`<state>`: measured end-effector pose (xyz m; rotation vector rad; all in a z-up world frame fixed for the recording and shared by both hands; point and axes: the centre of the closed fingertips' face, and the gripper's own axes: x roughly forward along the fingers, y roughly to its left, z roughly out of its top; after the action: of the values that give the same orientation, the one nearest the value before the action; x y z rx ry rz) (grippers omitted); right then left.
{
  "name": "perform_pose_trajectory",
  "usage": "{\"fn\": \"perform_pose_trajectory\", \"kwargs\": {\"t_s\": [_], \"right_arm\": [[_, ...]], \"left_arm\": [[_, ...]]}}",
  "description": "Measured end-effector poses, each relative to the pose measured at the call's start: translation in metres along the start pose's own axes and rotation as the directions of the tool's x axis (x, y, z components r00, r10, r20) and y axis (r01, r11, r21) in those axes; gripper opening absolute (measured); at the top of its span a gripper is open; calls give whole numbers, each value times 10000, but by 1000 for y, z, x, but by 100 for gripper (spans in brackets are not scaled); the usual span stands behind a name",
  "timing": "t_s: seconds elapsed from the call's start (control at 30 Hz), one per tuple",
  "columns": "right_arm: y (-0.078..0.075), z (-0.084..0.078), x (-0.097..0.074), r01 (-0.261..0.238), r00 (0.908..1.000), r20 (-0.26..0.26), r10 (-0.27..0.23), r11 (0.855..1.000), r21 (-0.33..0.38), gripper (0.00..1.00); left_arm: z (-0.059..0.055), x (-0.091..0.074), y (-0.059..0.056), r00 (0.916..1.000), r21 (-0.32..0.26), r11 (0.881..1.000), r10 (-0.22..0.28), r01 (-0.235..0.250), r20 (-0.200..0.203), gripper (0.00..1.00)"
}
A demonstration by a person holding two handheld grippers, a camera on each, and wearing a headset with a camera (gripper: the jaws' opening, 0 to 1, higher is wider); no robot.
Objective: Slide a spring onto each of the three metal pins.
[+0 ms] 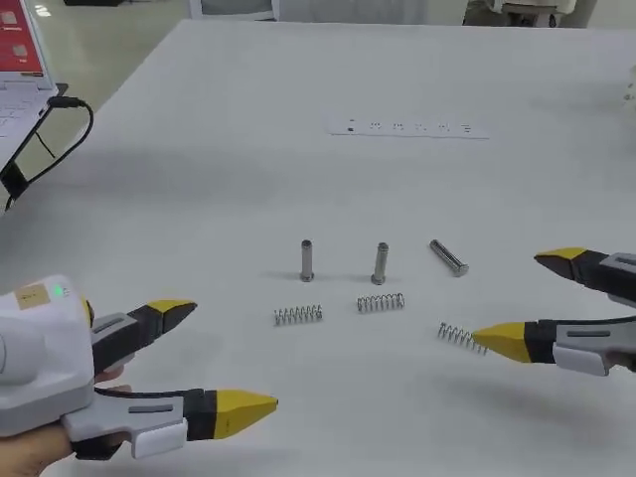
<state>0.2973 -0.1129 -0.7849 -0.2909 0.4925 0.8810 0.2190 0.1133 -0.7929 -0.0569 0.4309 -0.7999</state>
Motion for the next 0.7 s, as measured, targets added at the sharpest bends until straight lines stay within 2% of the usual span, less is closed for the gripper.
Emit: {"fn": "perform_pose_trajectory", "kwargs": {"t_s": [0.2,0.53,0.7], "right_arm": [[-6,6,12,-4,9999,-119,3,9999,-144,76],[-25,23,34,168,9993,-318,-180,9991,-389,71],[-30,23,46,212,9981,-573,-233,9991,-370,69]], "left_arm": [[-1,0,-1,9999,74,10000,-42,43,-95,89],[-2,0,0,9999,87,10000,-18,19,-111,89],[-2,0,-1,9999,81,10000,-33,34,-127,89]]}}
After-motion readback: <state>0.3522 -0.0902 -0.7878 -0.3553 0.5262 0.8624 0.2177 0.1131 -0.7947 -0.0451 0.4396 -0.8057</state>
